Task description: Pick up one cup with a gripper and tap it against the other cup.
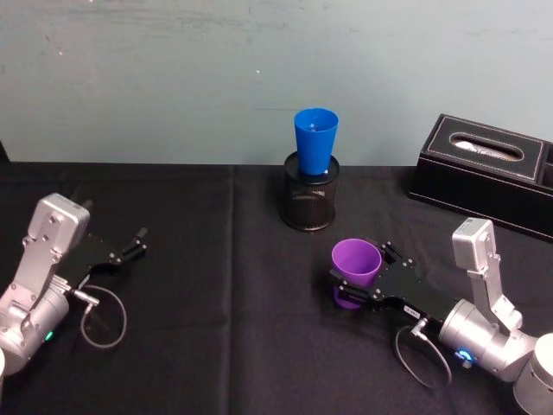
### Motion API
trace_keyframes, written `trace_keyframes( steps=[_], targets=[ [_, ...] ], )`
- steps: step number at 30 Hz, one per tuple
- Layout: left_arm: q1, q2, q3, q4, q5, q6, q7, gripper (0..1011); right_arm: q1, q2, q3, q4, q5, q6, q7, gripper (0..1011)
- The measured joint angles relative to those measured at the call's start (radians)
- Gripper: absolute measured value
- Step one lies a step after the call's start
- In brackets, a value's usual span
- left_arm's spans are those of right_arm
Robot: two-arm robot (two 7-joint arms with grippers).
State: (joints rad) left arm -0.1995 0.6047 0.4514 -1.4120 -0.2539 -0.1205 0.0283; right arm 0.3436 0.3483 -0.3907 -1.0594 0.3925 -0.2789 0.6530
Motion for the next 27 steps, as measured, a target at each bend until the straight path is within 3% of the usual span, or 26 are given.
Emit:
trace_keyframes(
  steps=[5, 15, 27],
  targets=[
    [0.000, 0.000, 0.000, 0.000, 0.000, 0.000, 0.000, 1011, -0.001, 0.000, 0.000, -0.001, 0.000, 0.000, 0.000, 995],
    [0.000, 0.000, 0.000, 0.000, 0.000, 0.000, 0.000, 1011, -0.002, 0.001, 0.001, -0.003, 0.000, 0.000, -0.001, 789],
    [0.000, 0.000, 0.000, 0.000, 0.000, 0.000, 0.000, 1011, -0.002, 0.001, 0.002, -0.004, 0.001, 0.000, -0.001, 734]
  ],
)
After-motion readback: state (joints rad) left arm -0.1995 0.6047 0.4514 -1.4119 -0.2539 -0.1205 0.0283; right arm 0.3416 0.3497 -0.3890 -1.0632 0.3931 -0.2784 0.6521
